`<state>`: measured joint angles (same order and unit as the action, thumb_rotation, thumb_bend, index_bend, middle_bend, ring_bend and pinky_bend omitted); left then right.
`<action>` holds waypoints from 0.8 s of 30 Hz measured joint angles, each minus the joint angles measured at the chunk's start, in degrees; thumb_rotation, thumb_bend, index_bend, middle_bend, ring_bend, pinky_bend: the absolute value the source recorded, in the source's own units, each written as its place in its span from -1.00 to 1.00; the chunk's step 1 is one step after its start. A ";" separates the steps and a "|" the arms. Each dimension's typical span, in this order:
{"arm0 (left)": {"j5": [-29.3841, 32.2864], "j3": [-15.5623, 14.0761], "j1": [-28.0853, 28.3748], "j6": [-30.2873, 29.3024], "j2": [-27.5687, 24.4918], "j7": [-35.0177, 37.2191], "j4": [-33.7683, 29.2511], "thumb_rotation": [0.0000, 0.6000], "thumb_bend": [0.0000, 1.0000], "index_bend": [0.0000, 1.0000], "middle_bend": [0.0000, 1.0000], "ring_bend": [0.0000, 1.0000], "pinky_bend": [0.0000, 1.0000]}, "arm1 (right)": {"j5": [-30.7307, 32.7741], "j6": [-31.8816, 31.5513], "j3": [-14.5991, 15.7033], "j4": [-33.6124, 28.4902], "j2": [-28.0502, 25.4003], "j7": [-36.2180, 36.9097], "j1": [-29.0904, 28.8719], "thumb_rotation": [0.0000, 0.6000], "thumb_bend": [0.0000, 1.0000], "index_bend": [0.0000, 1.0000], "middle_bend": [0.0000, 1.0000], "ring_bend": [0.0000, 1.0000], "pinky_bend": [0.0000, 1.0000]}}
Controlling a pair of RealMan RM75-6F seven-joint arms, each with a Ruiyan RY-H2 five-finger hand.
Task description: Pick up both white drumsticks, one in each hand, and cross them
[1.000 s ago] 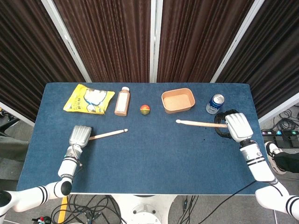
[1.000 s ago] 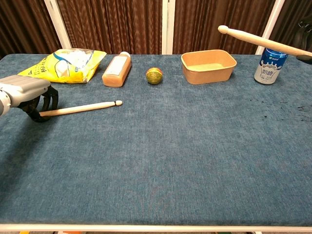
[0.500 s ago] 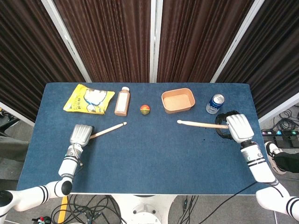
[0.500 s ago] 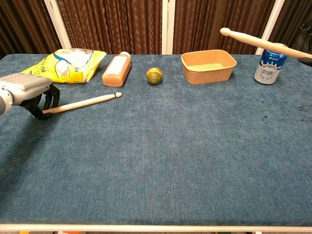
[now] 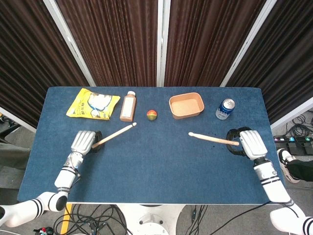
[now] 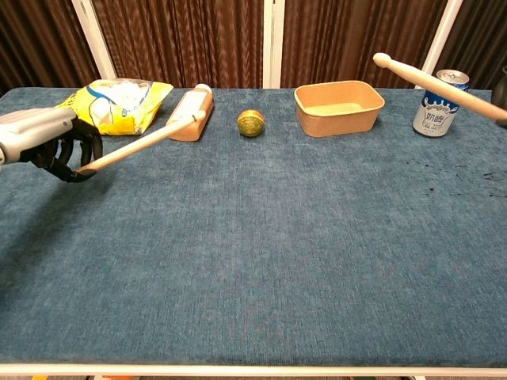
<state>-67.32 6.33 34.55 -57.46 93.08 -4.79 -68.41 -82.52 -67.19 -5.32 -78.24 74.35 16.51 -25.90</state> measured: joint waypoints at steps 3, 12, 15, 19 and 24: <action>-6.15 -0.60 -0.57 -2.22 -0.70 6.44 -0.75 1.00 0.00 0.32 0.39 0.27 0.36 | -1.08 0.23 0.73 -2.37 0.90 2.81 0.19 1.00 0.67 0.45 0.30 -0.09 -0.30; -18.00 0.29 1.96 -7.68 -1.04 18.81 -6.77 1.00 0.00 0.32 0.39 0.27 0.36 | -2.25 1.13 0.25 -7.11 8.07 5.85 -1.23 1.00 0.71 0.48 0.32 -0.08 -0.29; -19.01 1.46 3.68 -7.73 -0.86 19.86 -8.41 1.00 0.00 0.31 0.39 0.27 0.36 | -2.28 1.45 -0.31 -7.77 10.89 5.90 -2.06 1.00 0.74 0.48 0.32 -0.07 -0.29; -19.29 2.32 5.16 -7.03 -0.56 19.79 -9.53 1.00 0.00 0.31 0.39 0.27 0.36 | -1.95 2.37 -1.22 -8.31 13.69 5.55 -3.37 1.00 0.75 0.48 0.31 -0.07 -0.29; -19.69 2.47 5.78 -7.07 -0.23 19.66 -9.95 1.00 0.00 0.32 0.39 0.27 0.36 | -1.07 2.36 -2.87 -8.44 16.84 4.35 -4.48 1.00 0.75 0.49 0.32 -0.07 -0.29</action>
<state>-87.01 8.80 40.34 -64.53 92.85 14.87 -78.36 -83.60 -64.83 -8.19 -86.68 91.19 20.86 -30.38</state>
